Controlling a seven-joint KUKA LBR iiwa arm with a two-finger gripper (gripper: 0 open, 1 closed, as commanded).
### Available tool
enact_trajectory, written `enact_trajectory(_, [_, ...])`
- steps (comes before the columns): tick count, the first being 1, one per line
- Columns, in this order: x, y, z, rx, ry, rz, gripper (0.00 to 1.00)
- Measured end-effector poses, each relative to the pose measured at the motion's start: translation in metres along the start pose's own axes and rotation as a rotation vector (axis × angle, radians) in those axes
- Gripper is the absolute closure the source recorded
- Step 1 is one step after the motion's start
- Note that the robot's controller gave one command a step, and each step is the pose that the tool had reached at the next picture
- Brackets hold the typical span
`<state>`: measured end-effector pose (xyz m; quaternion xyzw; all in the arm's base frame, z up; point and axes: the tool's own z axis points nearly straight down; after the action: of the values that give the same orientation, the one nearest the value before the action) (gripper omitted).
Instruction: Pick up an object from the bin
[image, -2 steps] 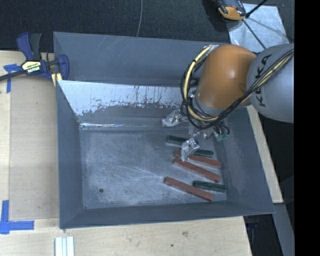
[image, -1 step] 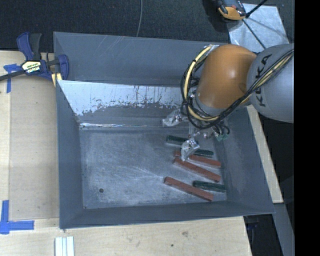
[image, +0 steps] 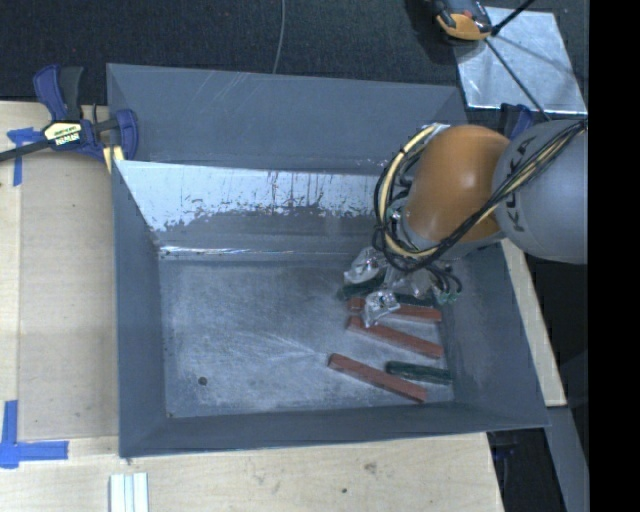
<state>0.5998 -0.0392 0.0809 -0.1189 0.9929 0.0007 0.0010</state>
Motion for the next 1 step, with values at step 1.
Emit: enact_trajectory(1, [-0.0001,0.0,0.0,0.0,0.0,0.001,1.0])
